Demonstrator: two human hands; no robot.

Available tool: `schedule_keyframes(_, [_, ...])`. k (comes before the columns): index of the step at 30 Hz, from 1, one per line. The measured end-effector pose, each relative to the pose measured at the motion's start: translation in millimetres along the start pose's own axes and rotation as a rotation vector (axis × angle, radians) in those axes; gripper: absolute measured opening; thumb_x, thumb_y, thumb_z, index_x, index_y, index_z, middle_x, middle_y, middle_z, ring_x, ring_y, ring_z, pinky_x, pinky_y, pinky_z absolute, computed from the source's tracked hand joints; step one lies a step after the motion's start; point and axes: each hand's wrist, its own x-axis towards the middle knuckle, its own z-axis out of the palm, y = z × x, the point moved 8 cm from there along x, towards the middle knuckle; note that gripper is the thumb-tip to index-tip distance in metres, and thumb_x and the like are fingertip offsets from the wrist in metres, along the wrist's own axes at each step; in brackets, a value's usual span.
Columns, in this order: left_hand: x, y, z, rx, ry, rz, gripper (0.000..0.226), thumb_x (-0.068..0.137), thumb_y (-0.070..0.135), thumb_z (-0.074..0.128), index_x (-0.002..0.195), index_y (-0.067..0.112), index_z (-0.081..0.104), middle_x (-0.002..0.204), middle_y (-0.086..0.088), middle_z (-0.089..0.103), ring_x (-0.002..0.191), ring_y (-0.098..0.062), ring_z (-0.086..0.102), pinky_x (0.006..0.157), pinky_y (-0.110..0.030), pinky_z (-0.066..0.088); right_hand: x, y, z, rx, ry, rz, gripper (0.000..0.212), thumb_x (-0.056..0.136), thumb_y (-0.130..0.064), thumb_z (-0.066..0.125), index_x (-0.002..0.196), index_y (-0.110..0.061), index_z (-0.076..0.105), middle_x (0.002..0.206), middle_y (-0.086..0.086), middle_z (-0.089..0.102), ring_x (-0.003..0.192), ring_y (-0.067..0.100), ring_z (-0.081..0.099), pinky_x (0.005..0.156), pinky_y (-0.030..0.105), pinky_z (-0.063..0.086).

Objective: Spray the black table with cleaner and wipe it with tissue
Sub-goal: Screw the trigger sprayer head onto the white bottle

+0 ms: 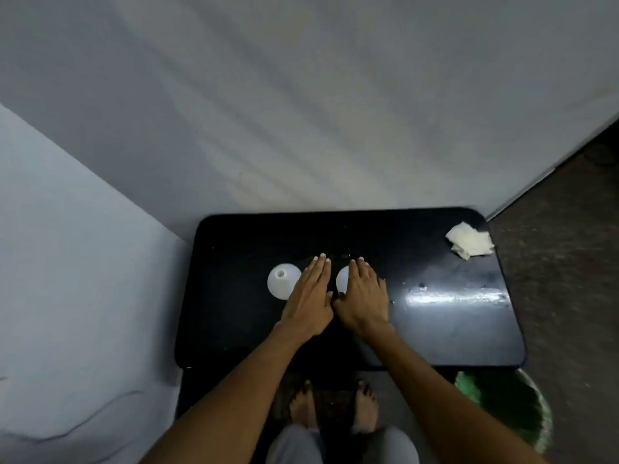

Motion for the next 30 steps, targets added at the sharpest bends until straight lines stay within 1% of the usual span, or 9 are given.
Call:
schedule_keyframes(2, [1.2, -13.5, 38.3, -0.072, -0.019, 0.007, 0.071, 0.098, 0.016, 0.047, 0.157, 0.01, 0.009, 0.166, -0.003, 0.002, 0.153, -0.014, -0.001, 0.118, -0.018, -0.005, 6.5, 10.0, 21.7, 0.027, 0.089, -0.001, 0.076, 0.082, -0.036, 0.07, 0.148, -0.008, 0.046, 0.172, 0.01, 0.015, 0.151, 0.033, 0.031, 0.116, 0.047, 0.036])
schedule_keyframes(5, [6.5, -18.4, 74.2, -0.144, -0.037, 0.089, 0.071, 0.098, 0.033, 0.051, 0.157, 0.019, 0.013, 0.164, 0.004, 0.006, 0.151, -0.007, 0.002, 0.12, -0.019, -0.001, 13.0, 12.6, 26.2, 0.077, 0.261, -0.068, 0.048, 0.086, -0.019, 0.066, 0.131, -0.006, 0.06, 0.17, 0.012, 0.023, 0.141, 0.036, 0.041, 0.109, 0.045, 0.046])
schedule_keyframes(7, [13.8, -23.1, 95.8, -0.198, 0.007, 0.092, 0.07, 0.095, 0.037, 0.055, 0.155, 0.022, 0.021, 0.163, 0.002, 0.024, 0.149, -0.008, 0.021, 0.121, -0.028, 0.02, 17.7, 16.9, 34.6, 0.12, 0.348, -0.1, 0.051, 0.086, -0.013, 0.066, 0.136, -0.007, 0.059, 0.168, 0.011, 0.027, 0.139, 0.035, 0.042, 0.103, 0.044, 0.052])
schedule_keyframes(10, [38.0, -27.7, 106.1, -0.266, 0.122, 0.129, 0.051, 0.095, 0.037, 0.055, 0.141, 0.024, 0.039, 0.142, 0.005, 0.052, 0.129, -0.008, 0.051, 0.107, -0.034, 0.044, 21.2, 23.9, 35.8, 0.184, 0.511, -0.171, 0.055, 0.085, -0.006, 0.069, 0.139, -0.007, 0.058, 0.161, 0.011, 0.039, 0.134, 0.032, 0.047, 0.095, 0.041, 0.055])
schedule_keyframes(16, [53.7, -38.2, 117.2, -0.019, 0.378, 0.242, 0.04, 0.092, 0.046, 0.05, 0.128, 0.027, 0.048, 0.129, 0.013, 0.056, 0.119, -0.008, 0.052, 0.1, -0.027, 0.039, -2.9, 40.0, 41.0, 0.417, 0.897, -0.318, 0.046, 0.084, 0.005, 0.069, 0.127, -0.009, 0.073, 0.121, 0.016, 0.07, 0.105, 0.03, 0.066, 0.084, 0.04, 0.058])
schedule_keyframes(21, [35.9, -55.1, 125.7, -0.166, 0.439, 0.142, 0.051, 0.084, 0.038, 0.065, 0.131, 0.025, 0.052, 0.133, 0.01, 0.057, 0.123, -0.017, 0.042, 0.089, -0.029, 0.048, -8.0, 44.3, 43.8, 0.489, 0.93, -0.296, 0.062, 0.083, 0.0, 0.076, 0.142, -0.008, 0.061, 0.105, 0.009, 0.076, 0.09, 0.022, 0.07, 0.082, 0.026, 0.052])
schedule_keyframes(24, [23.6, -53.4, 126.8, -0.141, 0.472, 0.141, 0.053, 0.083, 0.026, 0.067, 0.135, 0.021, 0.053, 0.138, 0.006, 0.054, 0.127, -0.021, 0.038, 0.09, -0.035, 0.05, -8.4, 59.4, 46.6, 0.719, 0.89, -0.227, 0.054, 0.079, -0.008, 0.084, 0.131, -0.01, 0.069, 0.103, -0.002, 0.076, 0.087, 0.002, 0.069, 0.085, 0.009, 0.053])
schedule_keyframes(27, [23.4, -53.6, 129.9, -0.153, 0.447, 0.098, 0.055, 0.085, 0.023, 0.064, 0.138, 0.018, 0.051, 0.143, 0.005, 0.049, 0.133, -0.022, 0.032, 0.096, -0.034, 0.044, -2.1, 69.6, 52.8, 0.82, 0.857, -0.219, 0.036, 0.076, -0.017, 0.09, 0.11, -0.013, 0.078, 0.091, -0.007, 0.074, 0.082, 0.001, 0.07, 0.077, 0.011, 0.057])
schedule_keyframes(30, [23.0, -53.2, 131.3, -0.173, 0.452, 0.087, 0.058, 0.084, 0.018, 0.065, 0.14, 0.017, 0.049, 0.143, 0.002, 0.048, 0.134, -0.025, 0.034, 0.098, -0.035, 0.044, 1.8, 71.6, 58.6, 0.826, 0.852, -0.276, 0.031, 0.079, -0.018, 0.088, 0.109, -0.014, 0.08, 0.09, -0.007, 0.076, 0.08, -0.006, 0.068, 0.076, 0.006, 0.053])
